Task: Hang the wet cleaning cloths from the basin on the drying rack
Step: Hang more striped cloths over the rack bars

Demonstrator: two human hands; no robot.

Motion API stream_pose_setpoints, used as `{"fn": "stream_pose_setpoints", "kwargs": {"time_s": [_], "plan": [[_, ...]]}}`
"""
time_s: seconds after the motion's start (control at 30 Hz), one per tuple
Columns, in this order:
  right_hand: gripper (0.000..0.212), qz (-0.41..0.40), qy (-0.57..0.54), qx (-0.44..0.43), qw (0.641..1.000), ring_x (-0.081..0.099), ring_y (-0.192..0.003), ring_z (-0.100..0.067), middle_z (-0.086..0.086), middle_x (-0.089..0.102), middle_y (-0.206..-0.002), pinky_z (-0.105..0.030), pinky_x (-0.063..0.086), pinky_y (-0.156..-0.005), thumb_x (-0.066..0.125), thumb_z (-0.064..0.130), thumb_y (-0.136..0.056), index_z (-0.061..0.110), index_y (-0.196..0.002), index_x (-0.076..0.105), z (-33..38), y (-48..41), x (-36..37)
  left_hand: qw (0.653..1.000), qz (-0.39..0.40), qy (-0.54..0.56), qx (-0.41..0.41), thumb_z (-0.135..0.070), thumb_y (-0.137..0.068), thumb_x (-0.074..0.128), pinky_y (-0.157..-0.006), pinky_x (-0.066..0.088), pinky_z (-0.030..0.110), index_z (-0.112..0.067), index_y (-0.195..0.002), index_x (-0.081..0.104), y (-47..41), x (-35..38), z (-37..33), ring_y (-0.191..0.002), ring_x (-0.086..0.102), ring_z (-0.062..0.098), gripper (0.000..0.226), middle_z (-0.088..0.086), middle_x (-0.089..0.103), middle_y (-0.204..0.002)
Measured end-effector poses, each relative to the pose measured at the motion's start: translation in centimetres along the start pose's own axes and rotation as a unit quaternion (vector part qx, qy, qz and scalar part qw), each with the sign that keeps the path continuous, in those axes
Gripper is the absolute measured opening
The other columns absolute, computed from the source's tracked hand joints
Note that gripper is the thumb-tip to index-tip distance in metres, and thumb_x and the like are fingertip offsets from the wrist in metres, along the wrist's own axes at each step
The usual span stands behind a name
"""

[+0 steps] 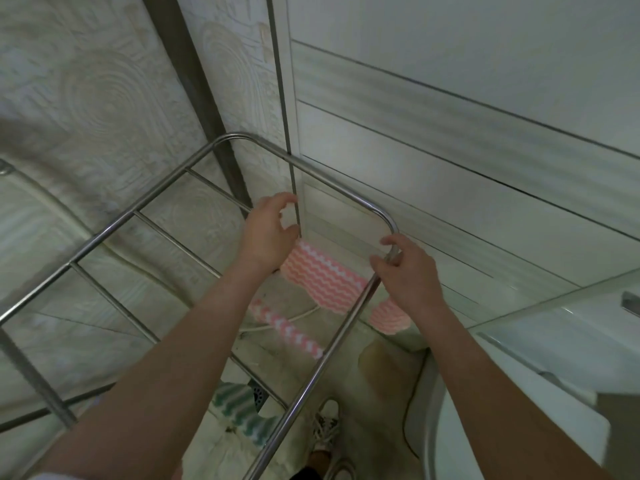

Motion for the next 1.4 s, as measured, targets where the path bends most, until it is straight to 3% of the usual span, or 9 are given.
{"fn": "stream_pose_setpoints", "kwargs": {"time_s": [0.1, 0.2, 0.37, 0.63, 0.8, 0.93, 1.03, 1.27, 1.4], "plan": [[0.013, 0.06, 0.026, -0.035, 0.997, 0.047, -0.053, -0.004, 0.01, 0.051, -0.061, -0.021, 0.038, -0.057, 0.071, 0.032, -0.083, 0.024, -0.094, 0.072, 0.4, 1.0, 1.3, 0.995, -0.06, -0.041, -0.067, -0.018, -0.081, 0.068, -0.069, 0.035, 0.024, -0.016, -0.103, 0.062, 1.0, -1.8, 2.5, -0.084, 0.053, 0.019, 0.023, 0.009, 0.057, -0.097], [0.01, 0.08, 0.081, -0.05, 0.992, 0.05, -0.051, 0.002, 0.017, 0.052, -0.057, -0.016, 0.035, -0.052, 0.071, 0.029, -0.084, 0.024, -0.093, 0.075, 0.4, 1.7, 2.3, 0.988, -0.006, 0.043, -0.145, -0.024, -0.085, 0.067, -0.069, 0.041, 0.028, -0.016, -0.105, 0.056, 1.9, -0.7, 4.5, -0.085, 0.058, 0.019, 0.024, 0.004, 0.061, -0.094], [0.012, 0.066, 0.095, -0.043, 0.992, 0.065, -0.069, -0.006, 0.005, 0.074, -0.082, -0.022, 0.053, -0.071, 0.069, 0.023, -0.087, 0.018, -0.094, 0.077, 0.6, 1.4, 2.2, 0.979, -0.023, 0.121, -0.16, -0.018, -0.083, 0.07, -0.06, 0.043, 0.023, -0.02, -0.093, 0.057, 1.5, -0.5, 4.6, -0.075, 0.061, 0.015, 0.017, -0.001, 0.065, -0.081], [0.01, 0.054, 0.09, -0.045, 0.993, 0.053, -0.059, -0.001, 0.014, 0.056, -0.066, -0.024, 0.043, -0.061, 0.068, 0.033, -0.086, 0.027, -0.095, 0.066, 0.6, 1.2, 1.9, 0.996, -0.017, -0.012, -0.082, -0.017, -0.084, 0.067, -0.075, 0.041, 0.02, -0.017, -0.091, 0.072, 0.2, -1.0, 3.1, -0.086, 0.062, 0.016, 0.009, 0.002, 0.07, -0.092], [0.014, 0.074, 0.134, -0.072, 0.986, 0.064, -0.069, -0.009, 0.004, 0.072, -0.079, -0.031, 0.055, -0.071, 0.063, 0.025, -0.09, 0.021, -0.092, 0.076, 0.8, 1.2, 2.2, 0.985, 0.049, -0.102, 0.131, -0.02, -0.082, 0.071, -0.093, 0.041, 0.032, -0.016, -0.104, 0.073, 1.0, 0.6, 0.1, -0.11, 0.056, 0.025, 0.022, 0.006, 0.065, -0.116], [0.019, 0.063, 0.152, -0.074, 0.984, 0.06, -0.067, -0.011, 0.003, 0.069, -0.079, -0.03, 0.05, -0.064, 0.055, 0.027, -0.095, 0.018, -0.094, 0.072, 0.6, 0.9, 1.8, 0.968, 0.081, -0.11, 0.211, -0.023, -0.082, 0.071, -0.085, 0.045, 0.031, -0.016, -0.098, 0.075, 2.0, 1.7, -0.9, -0.095, 0.064, 0.025, 0.018, 0.005, 0.072, -0.1], [0.017, 0.083, 0.127, -0.063, 0.986, 0.05, -0.057, 0.001, 0.015, 0.054, -0.064, -0.017, 0.034, -0.054, 0.063, 0.039, -0.089, 0.024, -0.092, 0.069, 0.5, 1.0, 1.9, 0.965, 0.063, -0.119, 0.224, -0.027, -0.082, 0.065, -0.081, 0.048, 0.032, -0.014, -0.093, 0.076, 2.0, 1.5, -1.2, -0.087, 0.065, 0.025, 0.02, 0.006, 0.073, -0.092], [0.02, 0.111, 0.156, -0.059, 0.98, 0.065, -0.079, -0.011, 0.002, 0.073, -0.089, -0.031, 0.055, -0.077, 0.06, 0.033, -0.092, 0.021, -0.101, 0.074, 1.1, 1.6, 2.5, 0.964, 0.08, -0.157, 0.2, -0.027, -0.089, 0.062, -0.087, 0.05, 0.039, -0.017, -0.104, 0.071, 1.9, 2.4, -0.4, -0.103, 0.059, 0.025, 0.02, 0.006, 0.069, -0.105], [0.016, 0.103, 0.088, -0.025, 0.99, 0.054, -0.067, 0.003, 0.015, 0.059, -0.073, -0.018, 0.043, -0.063, 0.061, 0.027, -0.092, 0.019, -0.099, 0.072, 1.4, 2.0, 0.8, 0.973, 0.06, -0.155, 0.159, -0.026, -0.091, 0.059, -0.101, 0.039, 0.035, -0.016, -0.12, 0.063, 3.5, 1.3, -1.8, -0.122, 0.05, 0.026, 0.032, 0.008, 0.058, -0.129]]}}
Point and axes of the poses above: each hand's wrist, its own y-axis away from the middle knuckle, its own x-axis out of the palm, z = x × y, the point moved 8 cm from there along -y, towards the middle knuckle
